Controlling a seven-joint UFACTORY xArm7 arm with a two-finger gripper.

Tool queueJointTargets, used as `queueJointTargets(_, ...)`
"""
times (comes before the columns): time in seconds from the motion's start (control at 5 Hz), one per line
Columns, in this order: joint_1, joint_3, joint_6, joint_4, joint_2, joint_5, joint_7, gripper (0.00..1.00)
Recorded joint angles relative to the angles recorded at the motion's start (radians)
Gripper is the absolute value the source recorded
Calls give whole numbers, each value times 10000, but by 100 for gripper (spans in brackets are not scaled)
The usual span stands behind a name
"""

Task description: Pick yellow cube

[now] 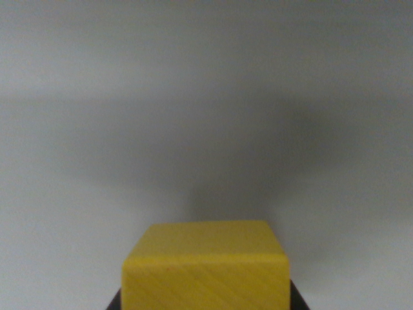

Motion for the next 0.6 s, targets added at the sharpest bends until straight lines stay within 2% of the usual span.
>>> queueJointTargets(0.2, 0, 0, 0, 0, 0, 0, 0, 100)
queueJointTargets(0.4, 0, -2, 290, 229, -61, -3, 0, 100)
queueJointTargets(0.6, 0, -2, 290, 229, -61, -3, 0, 100)
